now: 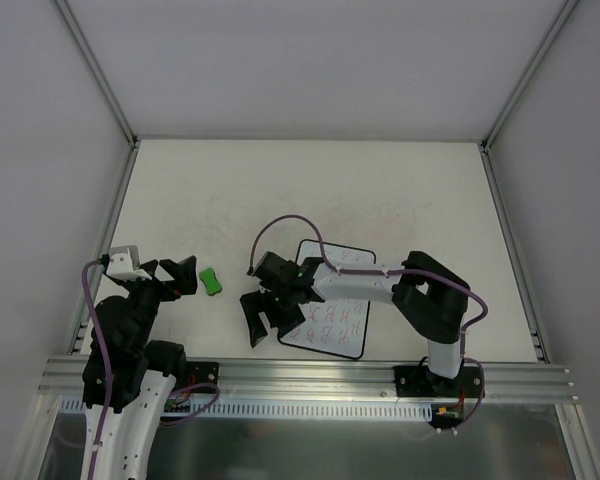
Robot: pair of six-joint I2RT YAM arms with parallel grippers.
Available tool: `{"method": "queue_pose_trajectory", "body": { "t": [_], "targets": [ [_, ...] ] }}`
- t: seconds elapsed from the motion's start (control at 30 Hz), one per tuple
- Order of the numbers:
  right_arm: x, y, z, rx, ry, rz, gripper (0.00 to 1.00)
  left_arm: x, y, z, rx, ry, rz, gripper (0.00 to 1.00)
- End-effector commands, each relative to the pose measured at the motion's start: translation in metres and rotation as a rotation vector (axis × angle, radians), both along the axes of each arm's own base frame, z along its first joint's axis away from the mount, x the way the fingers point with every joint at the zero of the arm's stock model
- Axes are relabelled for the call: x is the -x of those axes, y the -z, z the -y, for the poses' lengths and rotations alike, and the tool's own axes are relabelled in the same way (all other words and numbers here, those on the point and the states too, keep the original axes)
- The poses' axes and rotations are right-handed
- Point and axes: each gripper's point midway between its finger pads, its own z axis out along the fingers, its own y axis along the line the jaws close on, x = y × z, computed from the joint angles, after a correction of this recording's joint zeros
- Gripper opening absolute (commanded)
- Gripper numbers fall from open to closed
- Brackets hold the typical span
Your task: Erase the whiteboard
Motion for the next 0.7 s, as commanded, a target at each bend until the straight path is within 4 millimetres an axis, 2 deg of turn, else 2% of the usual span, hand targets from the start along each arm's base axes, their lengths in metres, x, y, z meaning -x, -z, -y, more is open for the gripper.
{"method": "queue_pose_trajectory", "body": {
  "t": [0.0, 0.1, 0.2, 0.47, 0.57, 0.6, 0.67],
  "targets": [
    [0.038, 0.015, 0.02, 0.109, -0.038, -0.128, 0.89, 0.0, -0.001, 0.005, -0.009, 0.031, -0.001, 0.99],
    [0.057, 0.012, 0.025, 0.105, -0.095, -0.152, 0.9, 0.0, -0.001, 0.005, -0.007, 0.032, -0.004, 0.99],
    [0.068, 0.006, 0.031, 0.1, -0.138, -0.155, 0.91, -0.001, 0.0, 0.005, -0.008, 0.031, -0.009, 0.99],
    [0.069, -0.018, 0.028, 0.032, -0.161, -0.098, 0.92, -0.001, 0.001, 0.005, -0.007, 0.028, -0.015, 0.99],
    [0.058, -0.036, 0.027, -0.011, -0.163, -0.009, 0.92, -0.003, 0.004, 0.006, -0.004, 0.03, -0.029, 0.99],
    [0.044, -0.046, 0.03, -0.02, -0.135, 0.058, 0.93, -0.004, 0.006, 0.006, -0.003, 0.027, -0.04, 0.99],
    [0.026, -0.052, 0.036, -0.013, -0.095, 0.132, 0.93, -0.006, 0.009, 0.005, 0.0, 0.019, -0.055, 0.99]
  ]
}}
